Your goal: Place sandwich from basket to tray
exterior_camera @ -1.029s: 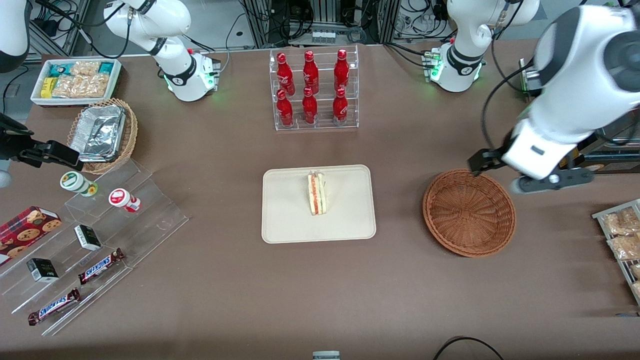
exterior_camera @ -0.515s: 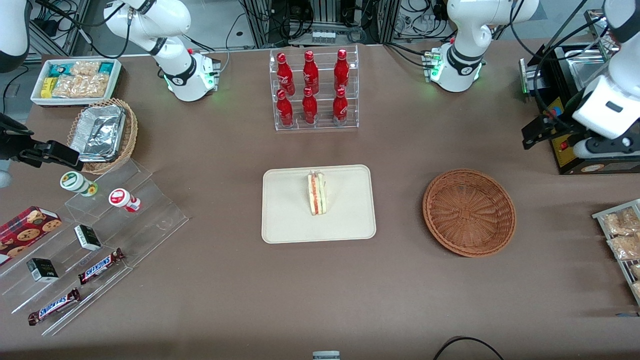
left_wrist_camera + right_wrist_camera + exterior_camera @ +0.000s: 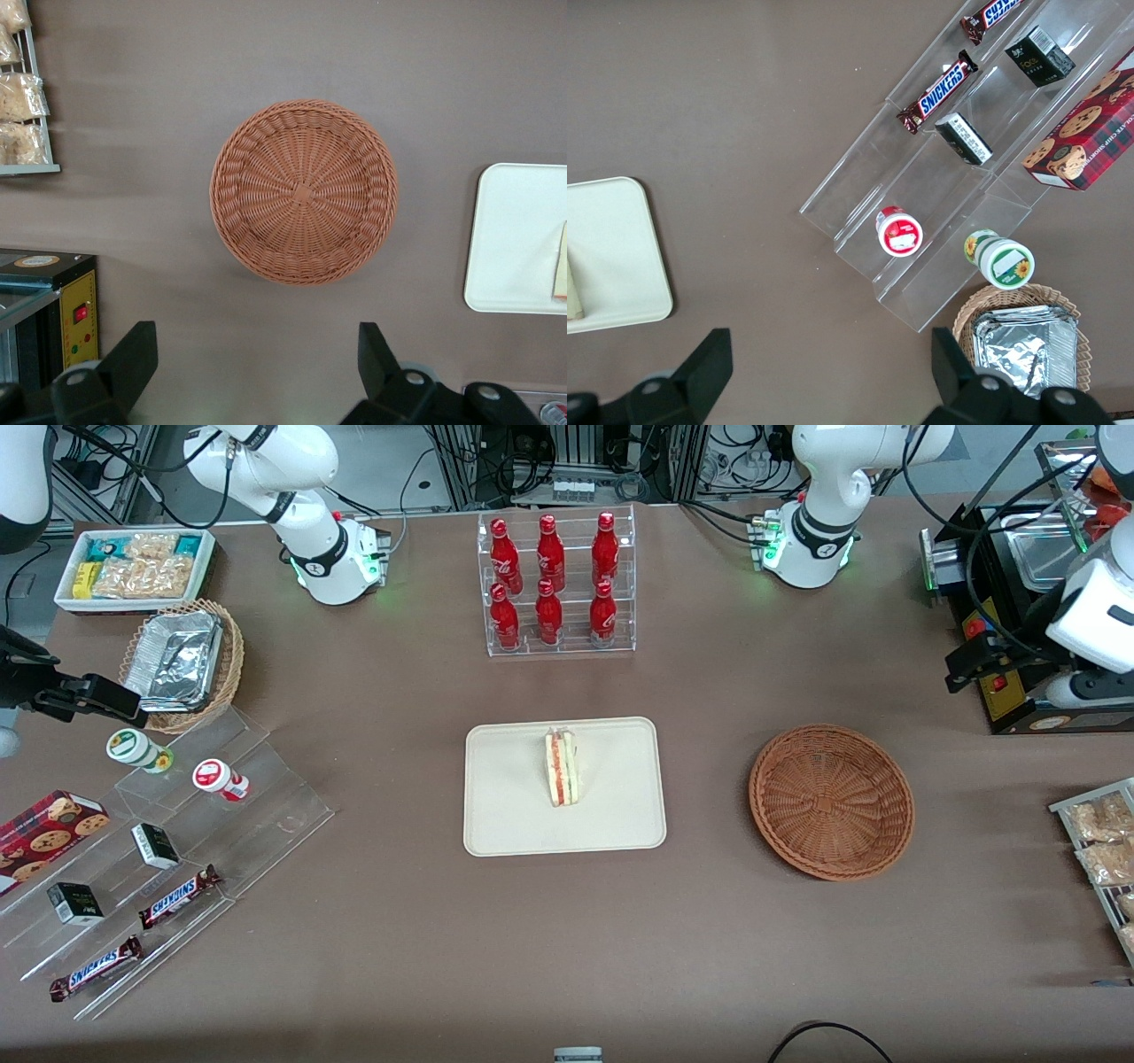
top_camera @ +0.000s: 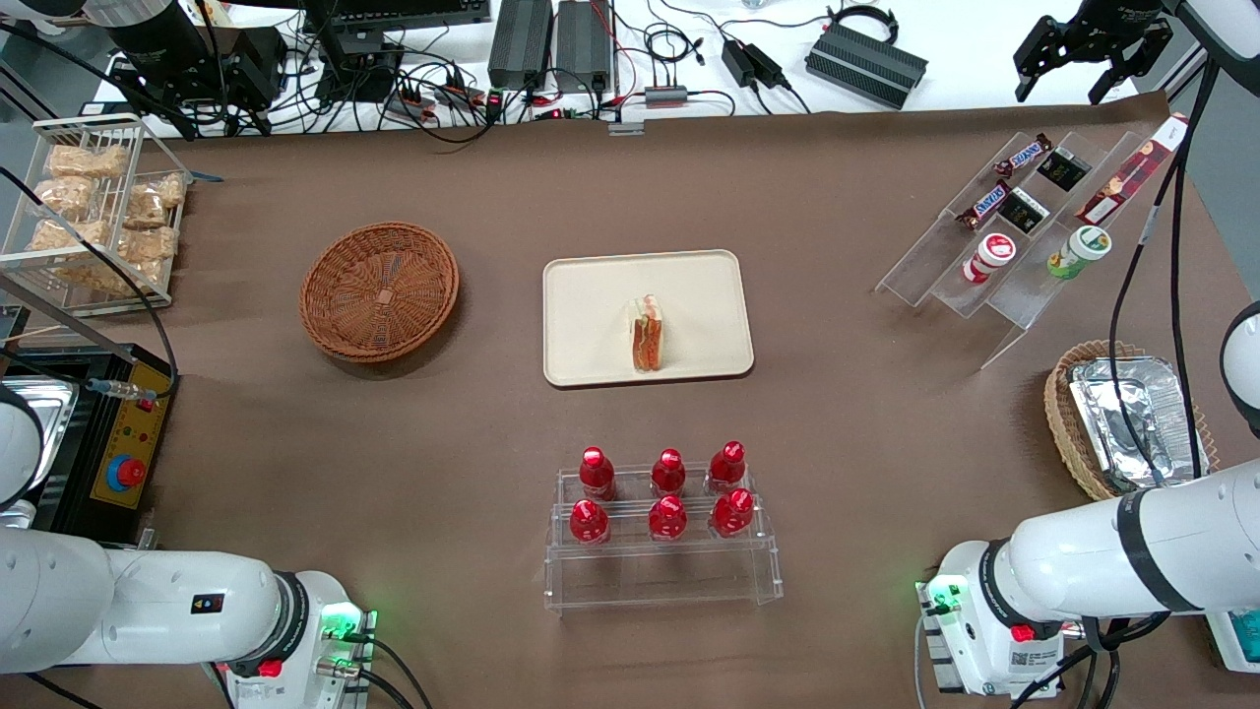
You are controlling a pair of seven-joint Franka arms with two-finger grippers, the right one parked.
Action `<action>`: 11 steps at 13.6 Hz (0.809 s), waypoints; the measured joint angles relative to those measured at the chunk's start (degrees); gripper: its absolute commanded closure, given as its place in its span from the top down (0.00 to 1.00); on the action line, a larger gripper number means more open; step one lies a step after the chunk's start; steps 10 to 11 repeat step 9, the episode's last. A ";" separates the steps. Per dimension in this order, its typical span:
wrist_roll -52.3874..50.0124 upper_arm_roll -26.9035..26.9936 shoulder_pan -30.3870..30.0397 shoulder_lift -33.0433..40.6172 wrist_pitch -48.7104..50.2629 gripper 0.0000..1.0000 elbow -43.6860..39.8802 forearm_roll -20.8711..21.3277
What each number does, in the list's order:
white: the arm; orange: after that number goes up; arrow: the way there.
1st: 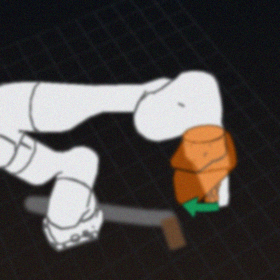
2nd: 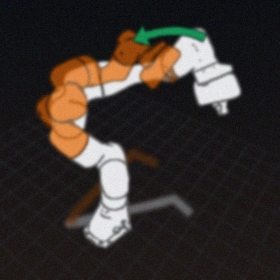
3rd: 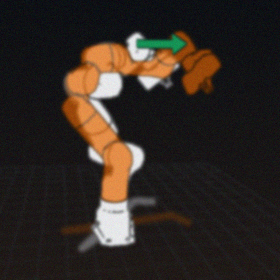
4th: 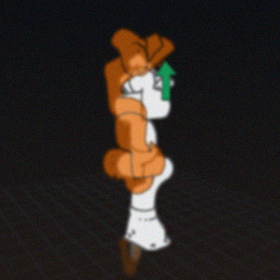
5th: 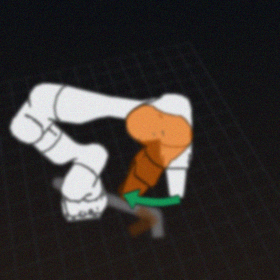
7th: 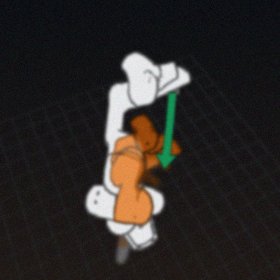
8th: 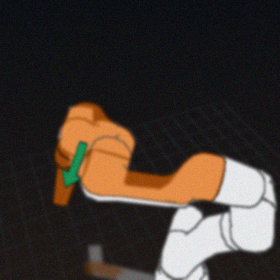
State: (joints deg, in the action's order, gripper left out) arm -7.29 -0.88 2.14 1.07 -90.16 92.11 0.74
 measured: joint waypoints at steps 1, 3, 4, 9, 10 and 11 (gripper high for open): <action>0.08 0.00 -0.05 -0.43 0.00 1.00 -0.46 -0.26; 0.08 0.00 -0.24 -0.82 -0.04 1.00 -1.08 -0.54; 0.09 0.00 -0.33 -0.92 -0.04 1.00 -1.36 -0.71; 0.09 -0.08 -0.34 -1.36 -0.02 1.00 -2.52 -0.72; 0.09 -0.08 -0.34 -1.36 -0.02 1.00 -2.52 -0.72; 0.09 -0.08 -0.34 -1.36 -0.02 1.00 -2.52 -0.72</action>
